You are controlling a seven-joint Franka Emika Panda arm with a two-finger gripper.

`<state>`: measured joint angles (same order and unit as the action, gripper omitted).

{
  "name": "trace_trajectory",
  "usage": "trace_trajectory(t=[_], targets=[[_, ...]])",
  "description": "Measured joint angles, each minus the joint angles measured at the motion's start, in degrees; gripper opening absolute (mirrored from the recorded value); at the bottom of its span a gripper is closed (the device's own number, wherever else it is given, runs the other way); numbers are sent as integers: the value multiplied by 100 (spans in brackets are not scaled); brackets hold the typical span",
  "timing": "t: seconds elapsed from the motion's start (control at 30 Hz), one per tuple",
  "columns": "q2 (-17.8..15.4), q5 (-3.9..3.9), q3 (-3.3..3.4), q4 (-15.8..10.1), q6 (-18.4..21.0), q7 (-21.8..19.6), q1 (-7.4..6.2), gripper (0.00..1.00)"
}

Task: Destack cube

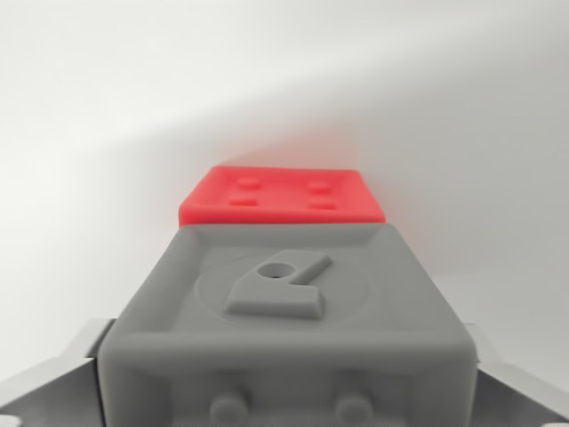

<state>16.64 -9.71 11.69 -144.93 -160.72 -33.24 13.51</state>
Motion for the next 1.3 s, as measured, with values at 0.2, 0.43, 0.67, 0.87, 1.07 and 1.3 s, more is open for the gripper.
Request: trace_trajectory(t=[0.2,0.43,0.67,0.87,1.07,1.3], targets=[[0,0,0,0,0,0,0,0],[0,0,0,0,0,0,0,0],[0,0,0,-1,1,-1,-2,0],[-24,12,12,-2,19,-12,-10,0],[-117,52,54,-13,91,-40,-40,0],[-258,135,112,-33,206,-97,-79,0]])
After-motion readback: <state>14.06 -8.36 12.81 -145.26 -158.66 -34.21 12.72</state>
